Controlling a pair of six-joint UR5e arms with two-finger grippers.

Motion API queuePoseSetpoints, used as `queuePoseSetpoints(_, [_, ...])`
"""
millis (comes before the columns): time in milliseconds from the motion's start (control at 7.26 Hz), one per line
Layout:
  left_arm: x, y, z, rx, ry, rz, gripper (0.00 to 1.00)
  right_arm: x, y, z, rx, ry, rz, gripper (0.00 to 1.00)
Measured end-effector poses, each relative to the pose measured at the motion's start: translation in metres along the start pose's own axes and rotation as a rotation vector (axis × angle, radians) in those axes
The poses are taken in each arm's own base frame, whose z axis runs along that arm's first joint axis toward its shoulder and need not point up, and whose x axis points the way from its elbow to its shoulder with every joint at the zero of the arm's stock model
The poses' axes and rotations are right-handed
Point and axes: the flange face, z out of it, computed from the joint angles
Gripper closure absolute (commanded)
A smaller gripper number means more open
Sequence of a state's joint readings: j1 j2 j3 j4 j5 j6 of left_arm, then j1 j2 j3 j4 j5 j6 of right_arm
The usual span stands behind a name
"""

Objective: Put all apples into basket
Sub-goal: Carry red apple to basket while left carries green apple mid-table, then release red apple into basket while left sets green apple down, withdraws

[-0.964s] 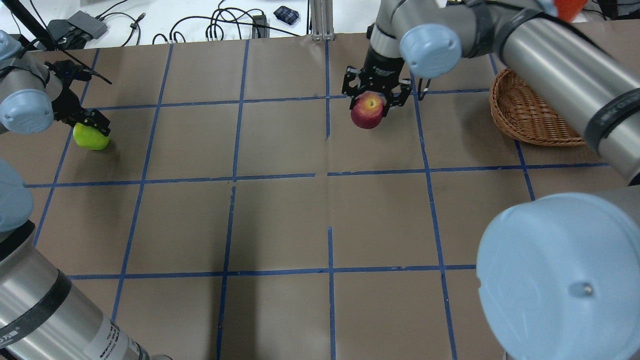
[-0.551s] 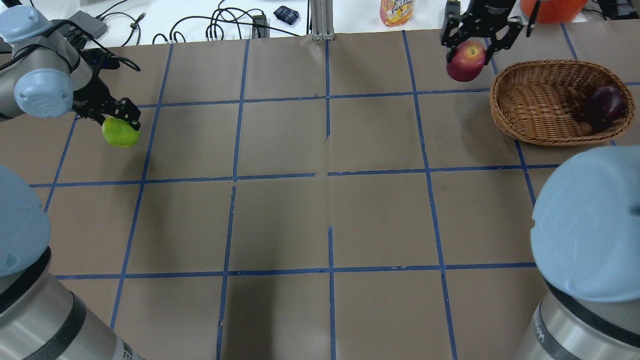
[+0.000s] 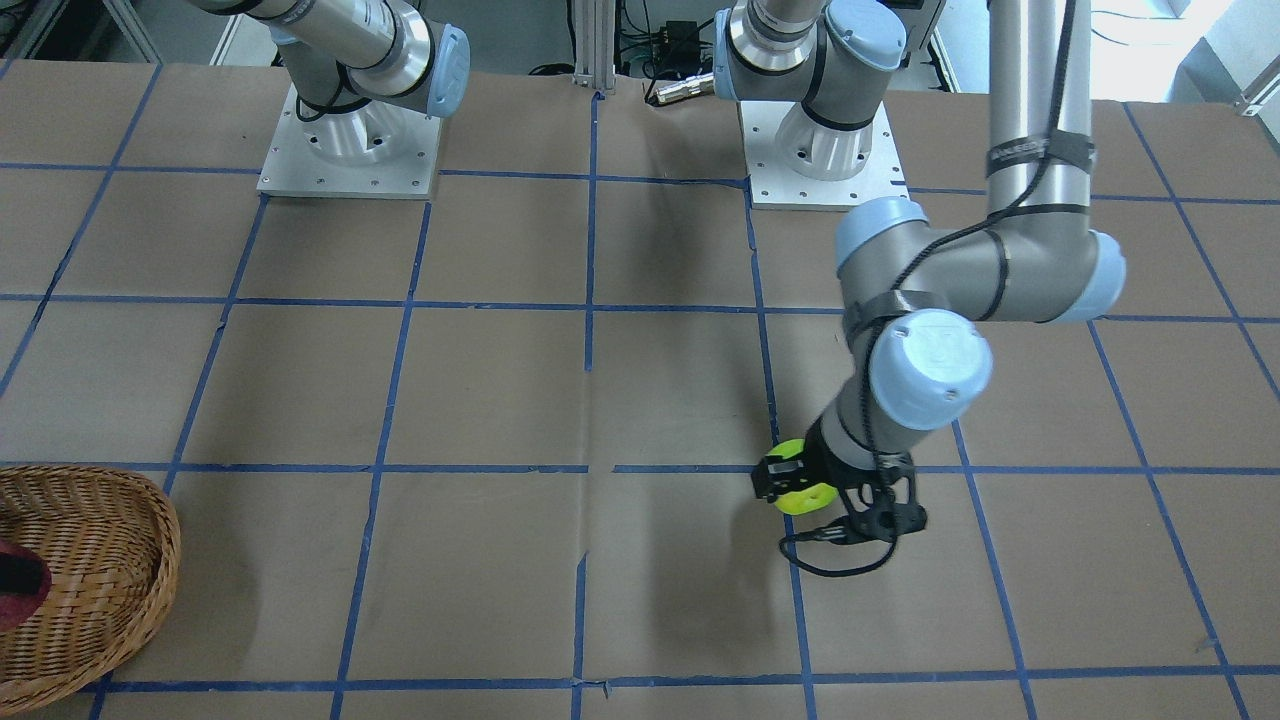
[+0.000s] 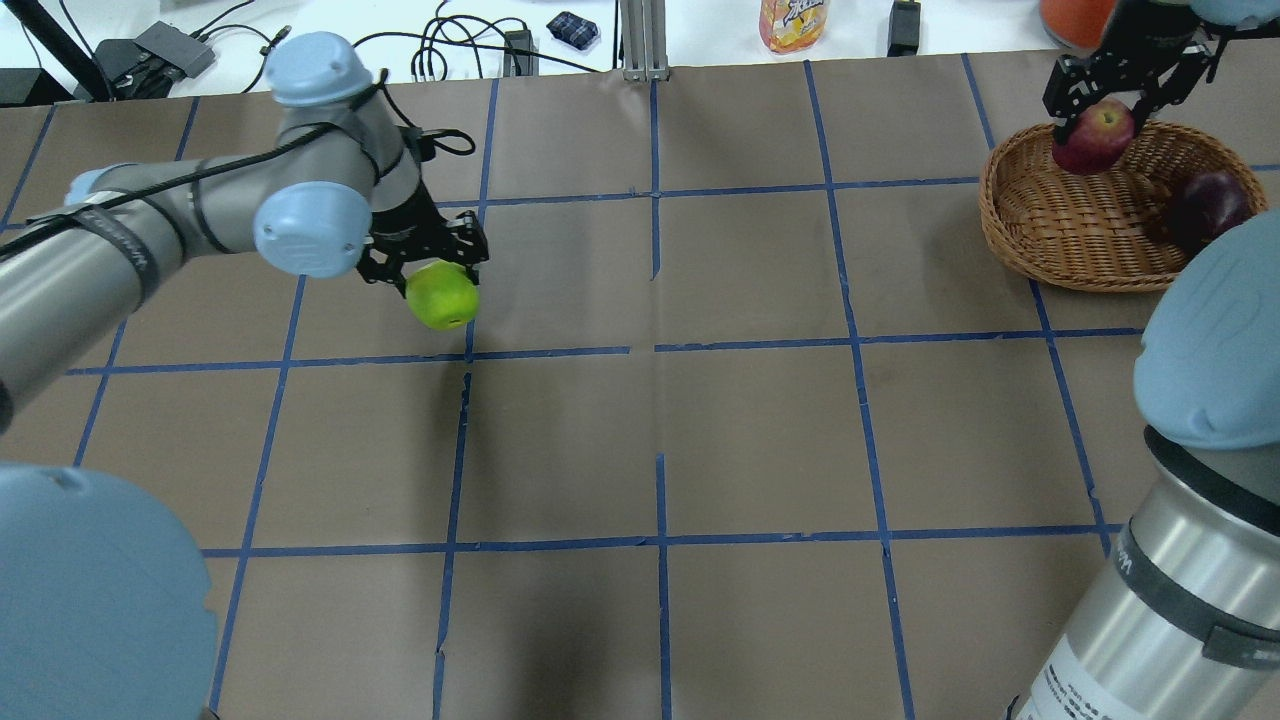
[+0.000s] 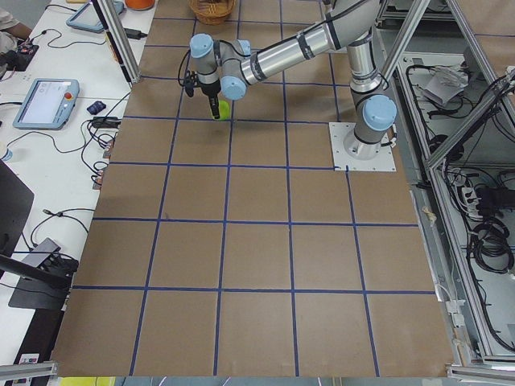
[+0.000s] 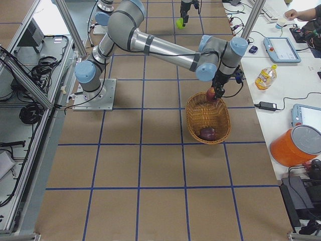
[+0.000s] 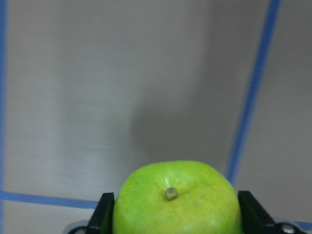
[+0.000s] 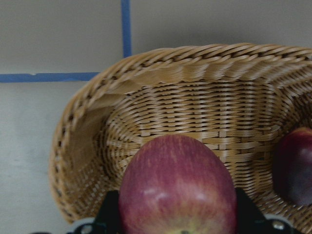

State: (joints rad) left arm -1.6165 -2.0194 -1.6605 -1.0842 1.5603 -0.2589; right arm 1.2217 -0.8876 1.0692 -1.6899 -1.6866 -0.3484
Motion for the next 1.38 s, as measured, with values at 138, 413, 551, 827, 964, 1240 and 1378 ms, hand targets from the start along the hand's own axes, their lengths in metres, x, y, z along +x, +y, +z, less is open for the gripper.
queuePoseSetpoints(138, [0.06,0.034,0.008,-0.002,-0.003,-0.052,0.64,0.027,-0.005,0.025,-0.002,0.005,-0.02,1.0])
queuePoseSetpoints(413, [0.136,0.086,0.02,-0.002,-0.004,-0.103,0.6,0.073,-0.005,0.06,-0.011,-0.001,-0.037,1.0])
queuePoseSetpoints(551, [0.153,0.099,0.023,-0.013,0.017,-0.122,0.59,0.083,-0.004,0.071,-0.018,-0.008,-0.036,1.0])
queuePoseSetpoints(827, [0.168,0.105,0.026,-0.024,0.064,-0.141,0.51,0.086,-0.002,0.083,-0.046,-0.029,-0.032,1.0])
queuePoseSetpoints(964, [0.172,0.102,0.028,-0.013,0.079,-0.143,0.01,0.083,0.0,0.084,-0.066,-0.047,-0.035,0.98])
queuePoseSetpoints(1240, [0.176,0.097,0.031,0.01,0.1,-0.142,0.0,0.076,0.003,0.087,-0.095,-0.085,-0.042,0.07])
queuePoseSetpoints(1378, [0.175,0.096,0.027,0.019,0.103,-0.141,0.0,0.075,0.003,0.088,-0.099,-0.092,-0.042,0.0])
